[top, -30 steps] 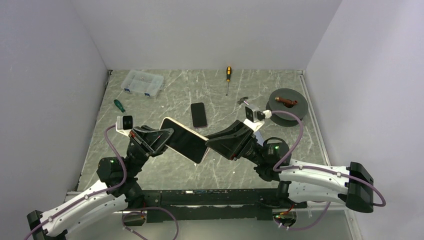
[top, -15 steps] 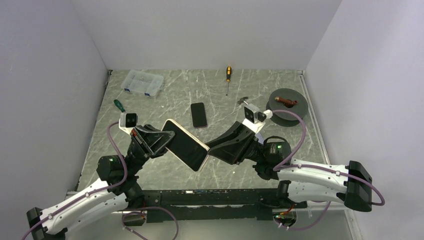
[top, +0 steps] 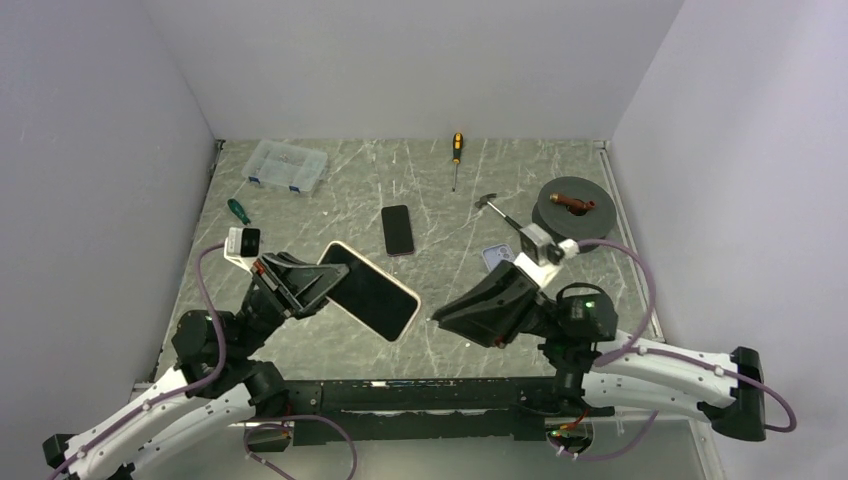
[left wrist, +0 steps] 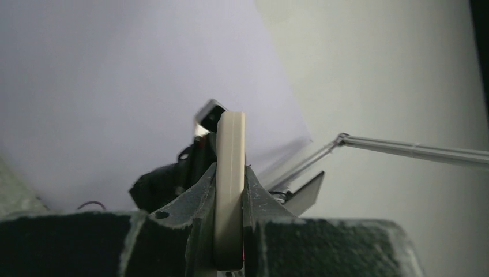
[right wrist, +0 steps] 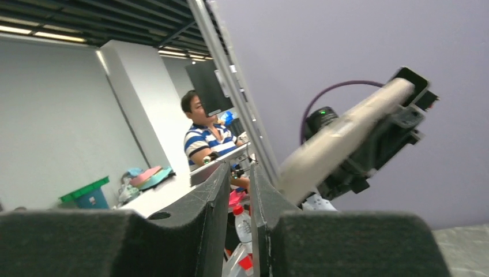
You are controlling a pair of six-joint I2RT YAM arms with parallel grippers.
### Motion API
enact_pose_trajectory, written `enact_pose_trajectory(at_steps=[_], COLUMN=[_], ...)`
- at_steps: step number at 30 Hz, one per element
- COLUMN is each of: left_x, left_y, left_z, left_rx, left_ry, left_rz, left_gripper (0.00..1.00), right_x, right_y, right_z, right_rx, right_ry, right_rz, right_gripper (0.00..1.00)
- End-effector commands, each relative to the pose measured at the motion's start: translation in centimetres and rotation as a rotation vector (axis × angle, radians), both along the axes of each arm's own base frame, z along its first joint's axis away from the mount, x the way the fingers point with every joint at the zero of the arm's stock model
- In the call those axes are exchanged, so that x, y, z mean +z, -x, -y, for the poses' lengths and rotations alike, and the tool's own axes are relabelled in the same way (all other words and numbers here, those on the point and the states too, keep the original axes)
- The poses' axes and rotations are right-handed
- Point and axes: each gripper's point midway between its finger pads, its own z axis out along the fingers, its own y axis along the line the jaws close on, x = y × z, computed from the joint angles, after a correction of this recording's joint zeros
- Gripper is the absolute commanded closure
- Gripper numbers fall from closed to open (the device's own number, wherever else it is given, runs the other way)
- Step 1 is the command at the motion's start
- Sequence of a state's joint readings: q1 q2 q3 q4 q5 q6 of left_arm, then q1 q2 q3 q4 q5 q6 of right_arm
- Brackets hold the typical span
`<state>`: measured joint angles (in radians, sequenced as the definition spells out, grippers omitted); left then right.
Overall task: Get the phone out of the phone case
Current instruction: Remove the phone case from the phone.
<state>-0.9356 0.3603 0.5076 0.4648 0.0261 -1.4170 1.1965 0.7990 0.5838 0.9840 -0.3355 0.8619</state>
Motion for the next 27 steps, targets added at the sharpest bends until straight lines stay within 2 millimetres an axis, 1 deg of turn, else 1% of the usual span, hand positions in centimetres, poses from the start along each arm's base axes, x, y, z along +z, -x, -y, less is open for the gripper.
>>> enact_pose_trajectory(at_steps=[1,3,5,6,7,9,10,12,14,17,18,19,20,21,23,24,25,26,27], left_x=[0.1,1.4,2.1,2.3,2.5,2.7,2.7,2.6,2.5,2.1,2.0,1.8,1.7,1.5,1.2,1.0,0.8,0.7,0.5], left_y=[-2.0,-1.6,-1.3,-1.2,-1.1,-1.2,-1.3,-1.7,-2.0,-2.5,-2.6,-2.7,-2.7,-2.8,-3.0,-3.1,-3.2,-3.3,-3.4], left_z=[-1.9,-2.8,-3.5,-3.8,-4.1,-4.6,-4.7,-4.9,-5.0,-5.2,-5.3,-5.4,-5.4,-5.5,-5.7,-5.8,-6.0,-6.1,-6.1], left_rx=[0.199,0.219,0.240,0.249,0.259,0.280,0.292,0.313,0.328,0.349,0.354,0.358,0.363,0.370,0.387,0.393,0.400,0.407,0.411], left_ry=[-0.095,-0.081,-0.078,-0.076,-0.075,-0.076,-0.076,-0.080,-0.089,-0.090,-0.086,-0.085,-0.089,-0.094,-0.104,-0.106,-0.109,-0.109,-0.110], left_rz=[-0.013,0.009,0.026,0.030,0.033,0.033,0.033,0.026,0.016,-0.008,-0.015,-0.021,-0.025,-0.031,-0.042,-0.047,-0.050,-0.055,-0.060], left_gripper=[1.00,1.00,1.00,1.00,1.00,1.00,1.00,1.00,1.00,1.00,1.00,1.00,1.00,1.00,1.00,1.00,1.00,1.00,1.00], right_x=[1.2,0.7,0.0,-0.6,-1.4,-3.6,-4.7,-6.0,-6.7,-6.8,-7.0,-8.0,-8.8,-9.4,-10.8,-11.6,-12.1,-12.3,-12.5], right_y=[1.4,0.8,-0.4,-1.2,-2.2,-4.2,-5.0,-5.2,-5.5,-6.3,-6.8,-7.2,-7.7,-8.5,-9.1,-9.5,-9.9,-10.6,-11.0], right_z=[2.6,2.9,3.1,2.8,2.2,0.8,0.0,-1.1,-1.5,-1.4,-1.5,-1.8,-2.0,-1.9,-2.1,-1.9,-1.5,-0.5,0.4], right_rx=[-0.039,-0.078,-0.135,-0.164,-0.190,-0.233,-0.247,-0.240,-0.254,-0.290,-0.322,-0.365,-0.423,-0.506,-0.596,-0.627,-0.652,-0.696,-0.722], right_ry=[-0.049,-0.029,0.000,0.037,0.087,0.205,0.267,0.331,0.343,0.332,0.351,0.421,0.487,0.549,0.667,0.702,0.711,0.698,0.658], right_rz=[0.087,0.063,0.010,-0.034,-0.092,-0.229,-0.286,-0.328,-0.358,-0.393,-0.405,-0.418,-0.428,-0.447,-0.479,-0.537,-0.612,-0.662,-0.687], right_gripper=[0.85,0.78,0.65,0.60,0.56,0.51,0.50,0.50,0.48,0.44,0.41,0.35,0.32,0.29,0.24,0.21,0.07,0.01,0.01])
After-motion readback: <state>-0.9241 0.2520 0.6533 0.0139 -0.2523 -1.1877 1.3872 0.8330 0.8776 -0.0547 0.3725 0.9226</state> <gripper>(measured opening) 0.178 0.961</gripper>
